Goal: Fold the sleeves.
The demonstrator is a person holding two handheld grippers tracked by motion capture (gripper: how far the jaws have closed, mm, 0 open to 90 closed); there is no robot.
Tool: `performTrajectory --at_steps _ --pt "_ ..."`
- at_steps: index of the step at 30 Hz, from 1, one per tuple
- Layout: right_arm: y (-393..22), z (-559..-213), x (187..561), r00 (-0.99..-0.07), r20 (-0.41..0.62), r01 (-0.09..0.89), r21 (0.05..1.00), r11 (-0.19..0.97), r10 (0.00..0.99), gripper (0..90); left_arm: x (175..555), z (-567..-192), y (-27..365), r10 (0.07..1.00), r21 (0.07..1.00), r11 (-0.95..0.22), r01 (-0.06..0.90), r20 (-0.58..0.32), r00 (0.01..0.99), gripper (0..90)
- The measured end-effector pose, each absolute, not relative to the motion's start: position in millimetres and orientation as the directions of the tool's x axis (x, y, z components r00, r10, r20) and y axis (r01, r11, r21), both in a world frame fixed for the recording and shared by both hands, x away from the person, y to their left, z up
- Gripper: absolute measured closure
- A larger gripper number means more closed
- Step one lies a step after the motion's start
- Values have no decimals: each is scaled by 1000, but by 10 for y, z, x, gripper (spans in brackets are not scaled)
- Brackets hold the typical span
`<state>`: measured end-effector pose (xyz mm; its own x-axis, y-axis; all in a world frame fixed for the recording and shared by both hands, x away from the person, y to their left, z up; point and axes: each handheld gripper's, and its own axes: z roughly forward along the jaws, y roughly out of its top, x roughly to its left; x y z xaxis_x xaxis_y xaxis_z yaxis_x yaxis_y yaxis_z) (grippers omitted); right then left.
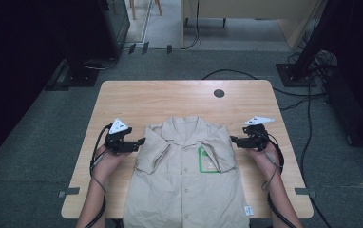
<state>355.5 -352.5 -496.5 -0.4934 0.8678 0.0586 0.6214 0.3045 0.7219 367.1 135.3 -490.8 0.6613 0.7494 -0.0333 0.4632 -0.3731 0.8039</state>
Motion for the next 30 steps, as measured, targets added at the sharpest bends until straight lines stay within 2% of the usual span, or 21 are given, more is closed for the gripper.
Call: performTrajectory --at_steps 7,19,21,30 --pt "-3534 -4955 3573 -481 110 621 743 250 870 309 3730 -4853 1250 736 809 -373 454 -39 676 230" --pt "-3493 -4889 3604 -505 59 588 754 293 861 321 3744 -4869 1181 748 796 -380 470 -35 663 229" --pt "-3505 -4880 3611 -502 80 589 761 272 861 323 3744 -4864 1164 743 800 -379 466 -38 668 230" --pt "-3411 -4906 3628 -520 61 585 753 303 852 330 3756 -4860 1092 734 799 -389 459 -33 678 230"
